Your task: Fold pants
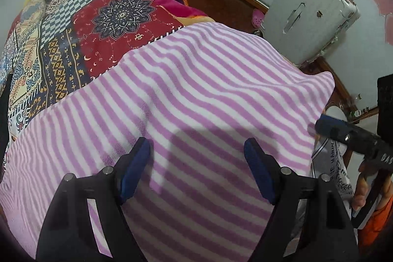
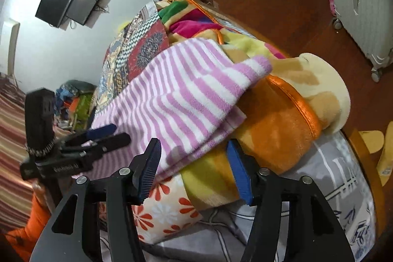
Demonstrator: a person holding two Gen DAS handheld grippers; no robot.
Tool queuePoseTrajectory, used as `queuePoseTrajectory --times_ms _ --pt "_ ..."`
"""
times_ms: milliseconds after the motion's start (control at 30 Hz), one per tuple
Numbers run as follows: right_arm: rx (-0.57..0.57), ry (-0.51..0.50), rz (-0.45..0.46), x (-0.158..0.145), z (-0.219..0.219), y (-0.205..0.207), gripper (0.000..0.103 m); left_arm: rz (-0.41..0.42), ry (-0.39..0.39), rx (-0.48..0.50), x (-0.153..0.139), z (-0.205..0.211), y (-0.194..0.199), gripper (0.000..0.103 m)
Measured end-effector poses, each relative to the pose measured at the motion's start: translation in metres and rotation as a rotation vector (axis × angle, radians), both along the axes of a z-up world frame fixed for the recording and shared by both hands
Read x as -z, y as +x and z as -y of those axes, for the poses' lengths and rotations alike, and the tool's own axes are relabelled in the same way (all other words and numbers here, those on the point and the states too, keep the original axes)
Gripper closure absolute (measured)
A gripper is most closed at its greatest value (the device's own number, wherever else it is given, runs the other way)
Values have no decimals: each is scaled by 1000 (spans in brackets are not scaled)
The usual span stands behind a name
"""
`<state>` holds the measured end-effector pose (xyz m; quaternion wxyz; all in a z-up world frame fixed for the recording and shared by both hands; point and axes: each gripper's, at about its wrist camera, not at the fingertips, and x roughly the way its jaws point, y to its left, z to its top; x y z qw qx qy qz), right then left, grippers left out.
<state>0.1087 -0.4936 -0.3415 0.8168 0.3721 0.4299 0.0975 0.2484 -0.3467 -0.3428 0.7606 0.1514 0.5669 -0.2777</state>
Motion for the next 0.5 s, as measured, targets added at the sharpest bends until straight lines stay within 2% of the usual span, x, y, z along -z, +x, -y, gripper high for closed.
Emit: queuePoseTrajectory --times_ms 167,300,367,433,500 --pt "20 -6 72 -15 -3 4 50 22 14 18 1 3 -7 24" --pt "33 -33 59 -12 -7 11 50 25 12 17 1 3 -8 24" --pt "61 -24 49 -4 -4 12 55 20 1 10 1 2 -7 24" --pt "85 -16 43 0 -1 12 74 19 -2 7 1 1 -7 24" --pt "99 -6 54 -1 3 11 87 21 0 8 1 2 -7 24"
